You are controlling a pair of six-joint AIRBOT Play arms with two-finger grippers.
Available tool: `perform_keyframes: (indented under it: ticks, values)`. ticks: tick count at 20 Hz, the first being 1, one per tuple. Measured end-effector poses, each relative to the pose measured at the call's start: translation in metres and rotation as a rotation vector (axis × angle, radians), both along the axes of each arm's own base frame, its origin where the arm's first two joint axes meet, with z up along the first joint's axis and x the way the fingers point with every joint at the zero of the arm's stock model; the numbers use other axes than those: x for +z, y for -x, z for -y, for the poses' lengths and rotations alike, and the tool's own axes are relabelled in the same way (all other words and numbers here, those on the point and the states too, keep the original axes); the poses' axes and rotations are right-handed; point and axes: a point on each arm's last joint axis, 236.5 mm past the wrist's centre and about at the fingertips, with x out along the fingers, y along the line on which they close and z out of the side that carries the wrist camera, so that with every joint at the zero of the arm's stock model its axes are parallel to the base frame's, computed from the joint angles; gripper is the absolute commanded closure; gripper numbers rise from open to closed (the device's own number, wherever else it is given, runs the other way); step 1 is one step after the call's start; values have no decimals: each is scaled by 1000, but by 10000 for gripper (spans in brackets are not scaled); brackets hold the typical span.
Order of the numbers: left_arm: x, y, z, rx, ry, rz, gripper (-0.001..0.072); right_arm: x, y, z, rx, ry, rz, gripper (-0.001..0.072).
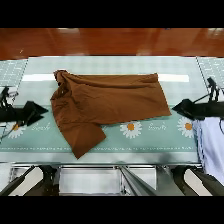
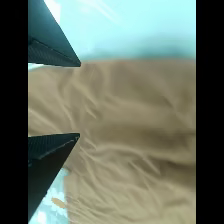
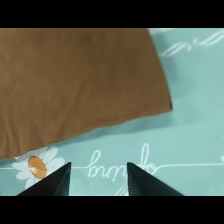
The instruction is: Fold the shirts.
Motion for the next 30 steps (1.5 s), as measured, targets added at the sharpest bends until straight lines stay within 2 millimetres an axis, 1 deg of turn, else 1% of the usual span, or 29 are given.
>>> perform_keyframes:
  ticks: [3, 6, 10, 14, 15, 16, 17, 18, 20, 21, 23, 25, 26, 27, 29, 30]
  values:
    - [-18, 17, 3, 30, 55, -55, 200, -1, 11, -9, 4, -29, 28, 306]
    - [-30, 26, 9, 33, 105, -108, 200, -1, 15, -13, 6, -42, 41, 306]
    - [-44, 28, 14, 30, 128, -150, 200, -1, 16, -14, 6, -47, 50, 307]
    - [-58, 23, 31, -11, 133, -172, 202, 0, 13, -13, -4, -43, 63, 307]
    - [-59, 21, 38, -27, 140, -173, 241, 0, 13, -12, -6, -42, 65, 307]
    - [-62, 20, 43, -42, 136, -174, 390, 0, 12, -12, -6, -41, 65, 307]
    - [-65, 17, 46, -54, 120, -171, 571, 0, 12, -11, -10, -40, 68, 307]
    - [-68, 16, 47, -64, 102, -168, 685, 0, 11, -10, -15, -39, 69, 307]
    - [-68, 10, 49, -77, 89, -154, 686, 3, 8, -1, -46, -35, 78, 307]
    - [-66, 7, 50, -84, 85, -148, 686, 4, 6, 9, -75, -27, 83, 307]
    - [-63, 2, 50, -92, 79, -133, 686, 1, 8, 39, -163, 3, 75, 307]
    - [-60, -1, 50, -100, 76, -124, 686, -15, 16, 63, -260, -3, 32, 307]
    - [-59, -2, 51, -102, 76, -122, 686, -24, 18, 68, -289, -24, 8, 307]
    - [-59, -3, 51, -104, 76, -120, 686, -31, 19, 68, -304, -54, -10, 307]
    - [-58, -3, 52, -109, 78, -120, 686, -43, 13, 64, -320, -142, -29, 308]
    - [-57, -3, 52, -110, 79, -120, 686, -49, 10, 58, -310, -195, -44, 311]
